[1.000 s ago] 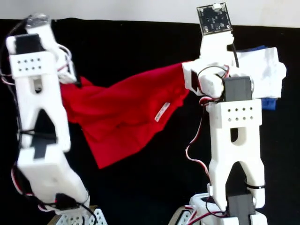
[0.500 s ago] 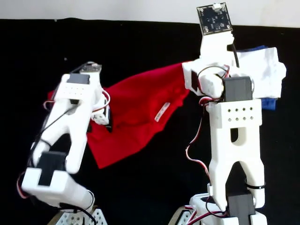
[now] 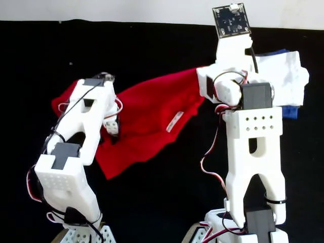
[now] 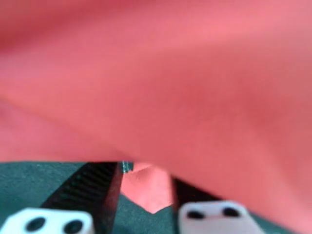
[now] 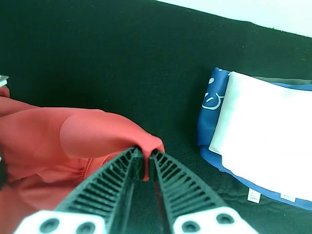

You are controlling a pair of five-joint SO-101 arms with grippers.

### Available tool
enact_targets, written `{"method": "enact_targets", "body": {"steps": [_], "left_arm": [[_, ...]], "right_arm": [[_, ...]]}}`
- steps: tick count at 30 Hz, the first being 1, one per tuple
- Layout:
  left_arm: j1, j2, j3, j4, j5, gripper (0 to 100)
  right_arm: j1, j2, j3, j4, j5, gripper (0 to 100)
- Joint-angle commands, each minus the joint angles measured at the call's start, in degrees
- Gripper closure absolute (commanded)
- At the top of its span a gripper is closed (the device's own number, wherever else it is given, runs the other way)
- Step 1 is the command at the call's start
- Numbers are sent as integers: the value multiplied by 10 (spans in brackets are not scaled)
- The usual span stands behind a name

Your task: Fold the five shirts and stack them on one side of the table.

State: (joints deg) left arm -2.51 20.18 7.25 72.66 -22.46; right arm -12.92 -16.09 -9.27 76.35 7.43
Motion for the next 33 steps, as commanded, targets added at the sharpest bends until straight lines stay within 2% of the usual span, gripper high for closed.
{"method": "enact_targets", "body": {"steps": [1, 9, 14, 16, 28, 33], "left_arm": [[-11, -1, -31, -3, 4, 986], [-10, -1, -80, 81, 3, 984], [-22, 4, -90, 79, 1, 862], [-29, 4, -90, 60, 1, 850], [-51, 69, -94, 37, 1, 857], [-47, 44, -94, 42, 3, 985]], "right_arm": [[7, -2, -1, 2, 6, 993], [7, -2, -1, 2, 6, 993], [7, -2, -1, 2, 6, 993], [7, -2, -1, 2, 6, 993], [7, -2, -1, 3, 5, 993], [7, -2, 0, 10, 5, 993]]}}
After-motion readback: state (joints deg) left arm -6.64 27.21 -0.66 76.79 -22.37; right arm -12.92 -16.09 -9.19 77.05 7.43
